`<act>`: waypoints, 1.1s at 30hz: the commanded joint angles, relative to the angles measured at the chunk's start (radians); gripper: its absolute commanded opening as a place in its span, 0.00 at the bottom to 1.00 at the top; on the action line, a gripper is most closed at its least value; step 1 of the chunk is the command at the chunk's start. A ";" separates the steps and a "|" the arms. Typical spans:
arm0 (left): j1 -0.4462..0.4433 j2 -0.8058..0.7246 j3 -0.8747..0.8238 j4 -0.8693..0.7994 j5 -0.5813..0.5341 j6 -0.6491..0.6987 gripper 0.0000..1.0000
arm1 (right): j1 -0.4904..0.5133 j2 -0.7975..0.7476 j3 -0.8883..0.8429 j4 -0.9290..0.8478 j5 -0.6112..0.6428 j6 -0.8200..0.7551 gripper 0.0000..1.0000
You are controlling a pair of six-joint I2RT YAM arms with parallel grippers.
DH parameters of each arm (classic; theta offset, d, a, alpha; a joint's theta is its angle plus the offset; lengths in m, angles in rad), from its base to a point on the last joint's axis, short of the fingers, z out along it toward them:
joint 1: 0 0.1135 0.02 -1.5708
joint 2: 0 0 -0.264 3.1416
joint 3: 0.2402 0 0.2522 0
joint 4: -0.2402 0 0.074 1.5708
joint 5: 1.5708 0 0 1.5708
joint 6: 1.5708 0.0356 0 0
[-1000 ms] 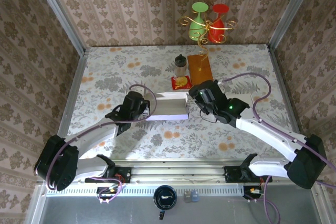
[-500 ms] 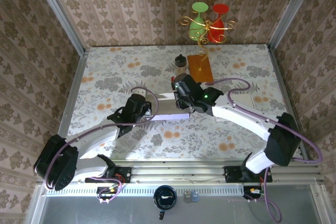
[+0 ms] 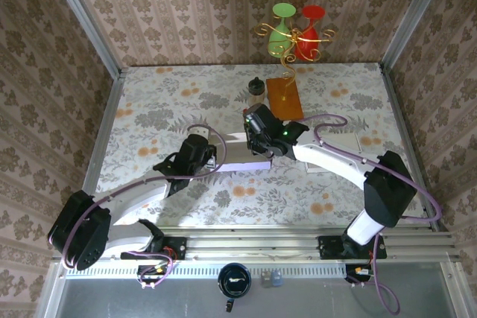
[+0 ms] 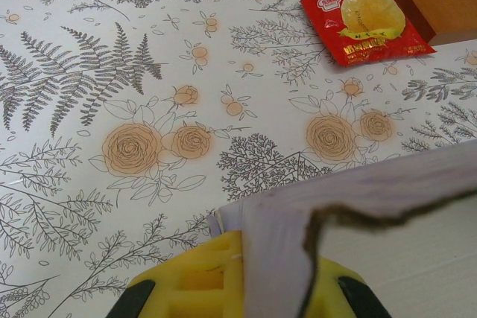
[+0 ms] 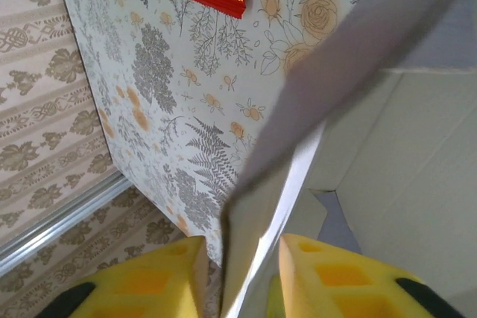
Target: Fold the paper box
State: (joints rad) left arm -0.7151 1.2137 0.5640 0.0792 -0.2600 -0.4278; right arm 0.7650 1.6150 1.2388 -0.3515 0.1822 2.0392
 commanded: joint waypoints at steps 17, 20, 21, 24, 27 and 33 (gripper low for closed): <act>-0.022 -0.106 -0.006 -0.076 0.055 -0.056 0.32 | -0.008 -0.076 -0.175 0.074 -0.056 0.038 0.00; -0.025 -0.167 -0.022 -0.108 0.097 -0.075 0.40 | -0.009 -0.084 -0.196 0.087 -0.066 0.035 0.00; -0.027 -0.196 -0.032 -0.123 0.111 -0.086 0.41 | -0.009 -0.087 -0.204 0.091 -0.068 0.031 0.00; -0.038 -0.282 -0.070 -0.150 0.164 -0.119 0.44 | -0.008 -0.101 -0.229 0.105 -0.066 0.029 0.00; -0.056 -0.374 -0.087 -0.215 0.181 -0.155 0.44 | -0.008 -0.111 -0.242 0.118 -0.068 0.028 0.00; -0.066 -0.515 -0.036 -0.373 0.141 -0.221 0.45 | -0.009 -0.123 -0.246 0.108 -0.085 0.001 0.00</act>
State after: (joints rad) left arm -0.7784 0.7361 0.4915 -0.1871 -0.1112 -0.5934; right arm 0.7570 1.5070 1.0237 -0.1825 0.1131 2.0544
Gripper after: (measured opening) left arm 0.451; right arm 0.067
